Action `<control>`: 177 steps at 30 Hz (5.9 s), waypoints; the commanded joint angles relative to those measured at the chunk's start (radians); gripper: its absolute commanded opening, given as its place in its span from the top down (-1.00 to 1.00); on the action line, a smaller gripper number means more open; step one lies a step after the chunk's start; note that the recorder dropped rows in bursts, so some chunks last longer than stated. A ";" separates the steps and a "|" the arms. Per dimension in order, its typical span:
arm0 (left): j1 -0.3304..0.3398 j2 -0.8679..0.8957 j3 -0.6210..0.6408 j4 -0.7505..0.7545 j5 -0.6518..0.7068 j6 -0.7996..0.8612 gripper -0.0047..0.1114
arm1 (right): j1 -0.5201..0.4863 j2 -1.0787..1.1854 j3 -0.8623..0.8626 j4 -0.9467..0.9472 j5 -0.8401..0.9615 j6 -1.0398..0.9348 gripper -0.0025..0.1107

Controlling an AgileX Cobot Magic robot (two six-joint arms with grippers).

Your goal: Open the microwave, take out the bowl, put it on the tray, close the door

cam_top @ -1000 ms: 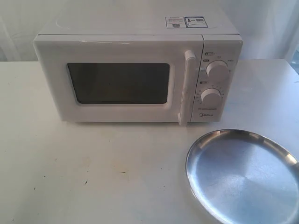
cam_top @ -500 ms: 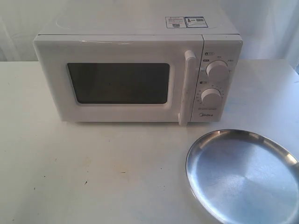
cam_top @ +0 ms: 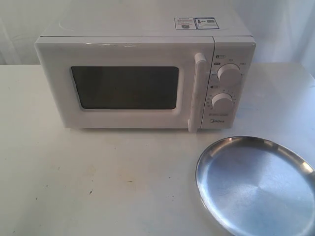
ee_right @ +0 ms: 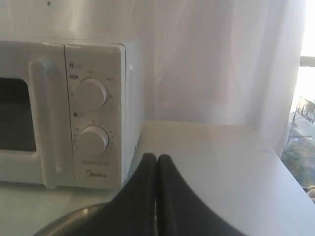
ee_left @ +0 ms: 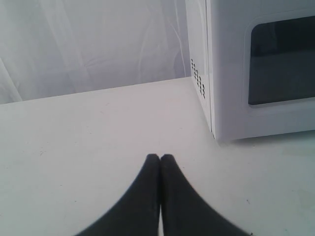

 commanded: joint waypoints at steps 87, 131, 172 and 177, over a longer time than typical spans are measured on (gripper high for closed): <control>-0.004 -0.002 -0.003 -0.008 -0.004 0.000 0.92 | 0.000 1.717 -0.743 -0.958 -0.989 0.420 0.15; -0.004 -0.002 -0.003 -0.008 -0.004 0.000 0.92 | 0.057 1.596 -0.775 -1.632 -1.260 0.614 0.96; -0.004 -0.002 -0.003 -0.008 -0.004 0.000 0.92 | 0.057 1.062 -0.768 -1.744 -0.787 1.436 0.96; -0.004 -0.002 -0.003 -0.008 -0.004 0.000 0.92 | 0.057 1.192 -0.752 -1.616 -0.661 1.350 0.96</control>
